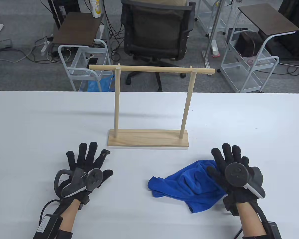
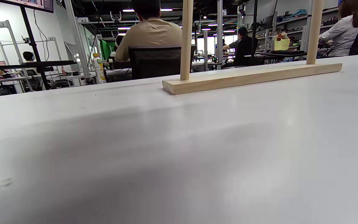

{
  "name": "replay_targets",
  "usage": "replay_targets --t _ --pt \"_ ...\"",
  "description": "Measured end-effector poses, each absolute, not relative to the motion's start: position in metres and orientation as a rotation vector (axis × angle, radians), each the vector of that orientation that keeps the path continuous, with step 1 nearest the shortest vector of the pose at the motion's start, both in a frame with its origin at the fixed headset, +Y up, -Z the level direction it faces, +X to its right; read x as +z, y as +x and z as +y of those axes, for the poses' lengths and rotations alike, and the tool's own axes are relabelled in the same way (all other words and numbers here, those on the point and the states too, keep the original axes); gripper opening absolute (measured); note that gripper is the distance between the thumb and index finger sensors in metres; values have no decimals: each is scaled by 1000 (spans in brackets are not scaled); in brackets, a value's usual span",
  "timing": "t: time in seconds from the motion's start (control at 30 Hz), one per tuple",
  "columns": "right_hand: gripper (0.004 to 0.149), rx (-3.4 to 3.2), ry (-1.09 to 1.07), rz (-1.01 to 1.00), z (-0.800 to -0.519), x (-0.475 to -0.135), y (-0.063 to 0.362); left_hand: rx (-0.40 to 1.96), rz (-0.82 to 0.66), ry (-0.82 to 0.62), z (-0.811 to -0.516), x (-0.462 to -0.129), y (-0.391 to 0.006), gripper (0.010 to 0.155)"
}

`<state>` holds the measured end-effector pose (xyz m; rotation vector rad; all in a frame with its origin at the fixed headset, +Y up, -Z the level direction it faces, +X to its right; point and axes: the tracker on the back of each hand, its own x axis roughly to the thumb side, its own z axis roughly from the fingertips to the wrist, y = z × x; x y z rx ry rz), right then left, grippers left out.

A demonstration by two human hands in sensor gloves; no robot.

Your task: Drape square towel over desktop hanging rack bar

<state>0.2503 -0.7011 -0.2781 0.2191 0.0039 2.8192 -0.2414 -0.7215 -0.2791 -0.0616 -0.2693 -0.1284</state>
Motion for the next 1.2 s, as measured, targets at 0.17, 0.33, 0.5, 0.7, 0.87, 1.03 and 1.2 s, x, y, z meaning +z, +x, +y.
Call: replay_targets --t 0.17,0.33,0.5,0.7,0.87,1.03,1.2 --pt "73 2802 208 70 -707 -279 252 -147 -274 -75 -723 -278 -240 87" --pt "73 2788 197 106 -711 -280 252 -140 -292 -56 -721 -276 -236 87" --pt "73 2802 187 120 -714 -282 251 -137 -296 -59 -722 -276 -235 86" --pt "74 2820 193 117 -713 -280 249 -142 -300 -56 -723 -276 -234 86" --pt "77 2818 238 63 -706 -276 243 -126 -314 -67 -724 -275 -232 86" --pt "80 2831 269 97 -708 -278 238 -126 -309 -78 -724 -275 -232 86" --pt "79 2775 339 173 -715 -284 232 -126 -313 -95 -725 -275 -232 85"
